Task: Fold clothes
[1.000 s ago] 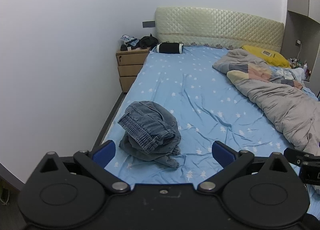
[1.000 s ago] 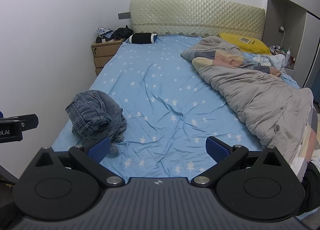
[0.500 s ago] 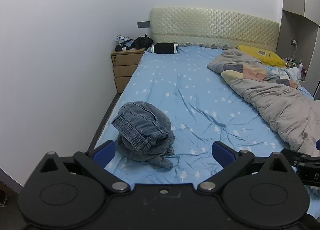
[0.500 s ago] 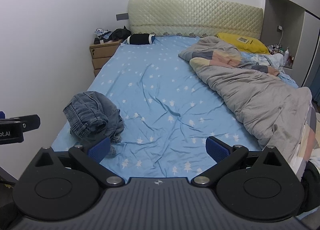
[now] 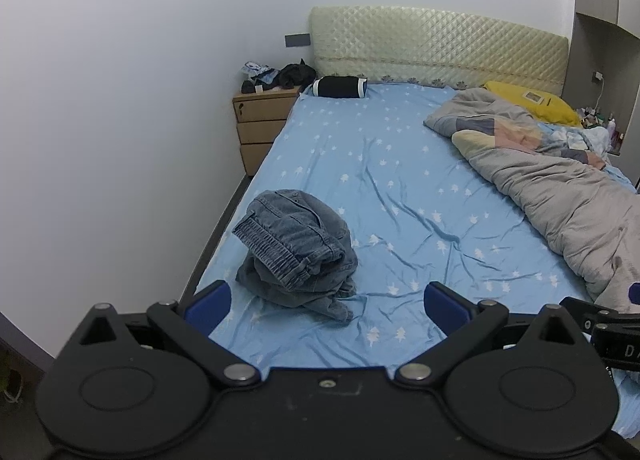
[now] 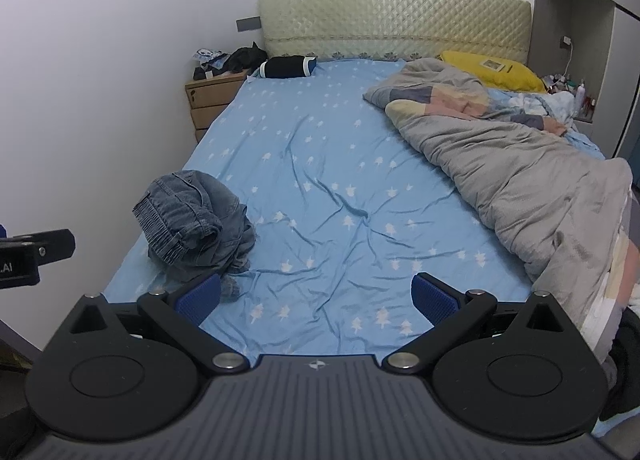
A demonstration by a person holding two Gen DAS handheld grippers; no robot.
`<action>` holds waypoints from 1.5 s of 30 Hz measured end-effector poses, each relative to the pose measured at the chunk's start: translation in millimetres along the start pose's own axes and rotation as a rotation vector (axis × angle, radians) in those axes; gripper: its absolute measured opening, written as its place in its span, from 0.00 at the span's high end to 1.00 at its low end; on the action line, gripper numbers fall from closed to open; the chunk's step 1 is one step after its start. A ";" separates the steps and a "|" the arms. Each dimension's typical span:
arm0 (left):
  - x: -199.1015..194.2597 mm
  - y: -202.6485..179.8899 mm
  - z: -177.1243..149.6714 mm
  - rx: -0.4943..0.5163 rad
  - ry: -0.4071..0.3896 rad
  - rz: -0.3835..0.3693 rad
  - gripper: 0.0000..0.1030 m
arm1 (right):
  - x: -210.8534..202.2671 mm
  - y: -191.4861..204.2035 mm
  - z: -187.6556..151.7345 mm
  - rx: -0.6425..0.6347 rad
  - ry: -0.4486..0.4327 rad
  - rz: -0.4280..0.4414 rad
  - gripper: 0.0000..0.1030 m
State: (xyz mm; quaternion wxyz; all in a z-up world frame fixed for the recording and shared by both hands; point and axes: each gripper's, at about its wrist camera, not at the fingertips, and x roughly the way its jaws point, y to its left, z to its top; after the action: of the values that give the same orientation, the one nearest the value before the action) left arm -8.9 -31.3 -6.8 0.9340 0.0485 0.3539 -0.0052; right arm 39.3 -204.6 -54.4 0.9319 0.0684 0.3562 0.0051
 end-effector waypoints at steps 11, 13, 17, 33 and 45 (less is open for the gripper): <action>9.5 16.5 18.5 -0.143 0.015 0.085 0.00 | 0.7 -23.2 -15.0 0.028 0.043 0.110 0.01; 9.9 19.6 19.9 -0.171 0.024 0.097 0.00 | 1.2 -28.3 -18.5 0.032 0.047 0.125 0.01; 11.4 27.1 23.7 -0.199 0.033 0.120 0.00 | 6.1 -27.6 -18.9 0.016 0.055 0.158 0.01; 150.7 123.2 39.0 -0.302 0.110 0.094 0.01 | 49.5 9.3 7.2 -0.036 0.102 0.182 0.06; 331.5 222.7 20.3 -0.605 0.248 -0.096 0.16 | 131.3 71.5 48.1 -0.088 0.299 0.028 0.06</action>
State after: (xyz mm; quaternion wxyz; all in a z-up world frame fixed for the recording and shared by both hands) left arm 262.7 196.6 -191.6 0.8545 -0.2477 0.4523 0.0624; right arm 172.0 -132.1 -96.6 0.8704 0.0308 0.4893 0.0438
